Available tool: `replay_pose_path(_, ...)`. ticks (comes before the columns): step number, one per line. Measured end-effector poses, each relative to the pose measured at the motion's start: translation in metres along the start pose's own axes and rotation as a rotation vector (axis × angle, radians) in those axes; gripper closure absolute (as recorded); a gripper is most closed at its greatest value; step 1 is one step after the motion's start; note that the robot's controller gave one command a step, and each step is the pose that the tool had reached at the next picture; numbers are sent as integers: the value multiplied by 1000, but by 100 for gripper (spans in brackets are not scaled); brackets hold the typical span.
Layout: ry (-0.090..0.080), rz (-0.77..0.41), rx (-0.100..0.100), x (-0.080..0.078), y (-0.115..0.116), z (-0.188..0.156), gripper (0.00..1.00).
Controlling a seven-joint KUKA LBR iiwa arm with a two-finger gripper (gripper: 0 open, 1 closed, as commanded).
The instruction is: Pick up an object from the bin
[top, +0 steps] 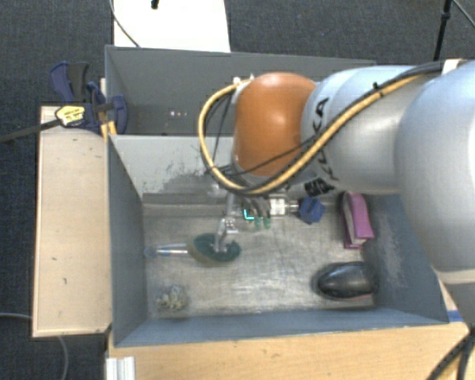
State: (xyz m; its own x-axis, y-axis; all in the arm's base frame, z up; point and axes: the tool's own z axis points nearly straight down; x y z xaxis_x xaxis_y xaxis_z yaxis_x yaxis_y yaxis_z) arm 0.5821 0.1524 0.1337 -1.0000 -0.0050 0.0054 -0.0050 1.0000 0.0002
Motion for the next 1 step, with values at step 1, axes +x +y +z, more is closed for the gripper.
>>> replay_pose_path(1,2,-31,-5,18,1,59,0)
